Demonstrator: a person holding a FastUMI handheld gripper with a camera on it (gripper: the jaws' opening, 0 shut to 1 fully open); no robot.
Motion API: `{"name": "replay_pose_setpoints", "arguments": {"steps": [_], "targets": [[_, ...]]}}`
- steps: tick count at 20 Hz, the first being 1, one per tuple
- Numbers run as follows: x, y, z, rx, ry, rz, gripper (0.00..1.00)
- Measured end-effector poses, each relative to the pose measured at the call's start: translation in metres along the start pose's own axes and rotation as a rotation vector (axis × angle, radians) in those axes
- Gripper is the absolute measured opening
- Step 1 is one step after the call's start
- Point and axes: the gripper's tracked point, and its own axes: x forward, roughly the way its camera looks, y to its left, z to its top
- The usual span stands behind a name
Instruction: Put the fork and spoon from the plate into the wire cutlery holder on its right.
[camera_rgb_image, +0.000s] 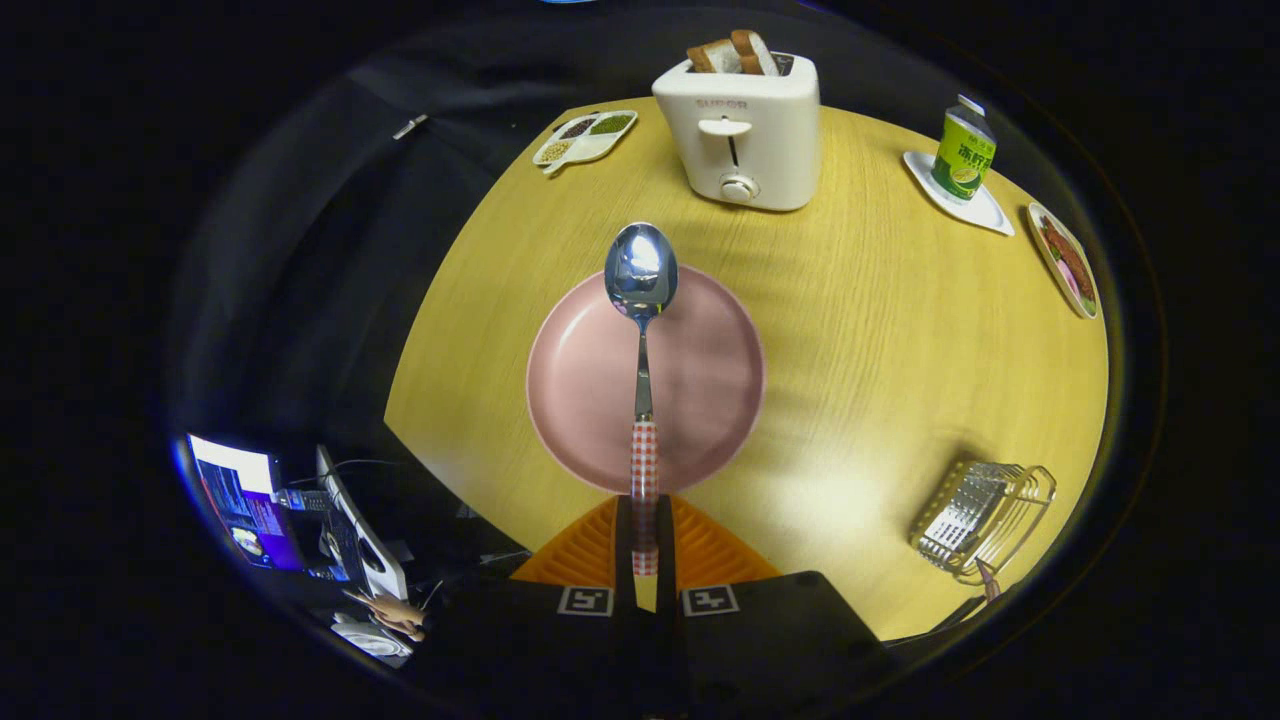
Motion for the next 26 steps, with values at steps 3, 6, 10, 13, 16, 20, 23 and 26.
{"name": "replay_pose_setpoints", "arguments": {"steps": [3, 6, 10, 13, 16, 20, 23, 26], "targets": [[-0.046, -0.02, -0.027, -0.034, 0.073, 0.006, 0.1], [-0.089, -0.056, -0.05, -0.05, 0.144, -0.033, 0.1], [-0.137, -0.097, -0.077, 0.063, 0.251, -0.042, 0.1], [-0.168, -0.135, -0.089, 0.074, 0.314, -0.096, 0.1], [-0.189, -0.167, -0.1, 0.114, 0.411, -0.099, 0.1], [-0.198, -0.188, -0.107, 0.154, 0.552, -0.081, 0.1], [-0.191, -0.19, -0.112, 0.206, 0.624, -0.061, 0.1], [-0.177, -0.196, -0.11, 0.237, 0.681, -0.052, 0.1]]}}
